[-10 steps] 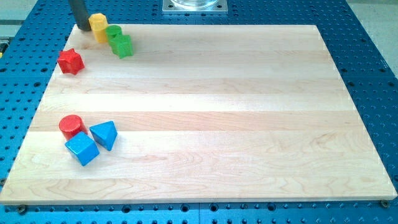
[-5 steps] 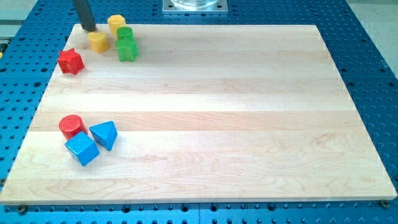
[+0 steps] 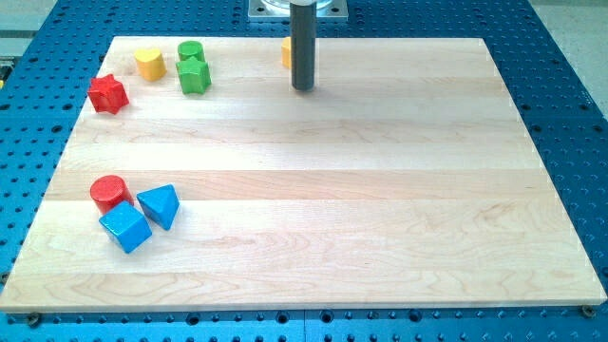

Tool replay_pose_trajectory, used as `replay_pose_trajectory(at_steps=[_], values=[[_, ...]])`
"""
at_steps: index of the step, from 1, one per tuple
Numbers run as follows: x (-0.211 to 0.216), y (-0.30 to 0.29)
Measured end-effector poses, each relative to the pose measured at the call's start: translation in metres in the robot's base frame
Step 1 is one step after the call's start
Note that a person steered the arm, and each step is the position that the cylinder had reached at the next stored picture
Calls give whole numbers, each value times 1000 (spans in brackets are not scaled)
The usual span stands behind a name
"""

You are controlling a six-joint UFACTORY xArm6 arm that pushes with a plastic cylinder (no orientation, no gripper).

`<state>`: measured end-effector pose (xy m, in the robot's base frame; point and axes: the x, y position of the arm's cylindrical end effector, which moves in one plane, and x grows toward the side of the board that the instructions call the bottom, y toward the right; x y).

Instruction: Separate the hexagon from the heart

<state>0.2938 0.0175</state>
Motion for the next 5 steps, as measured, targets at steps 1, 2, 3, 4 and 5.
replay_pose_trajectory(at_steps=[1, 2, 3, 4, 5], values=[[-83, 25], [-98, -4], [-46, -9], [-35, -6], [-78, -29]])
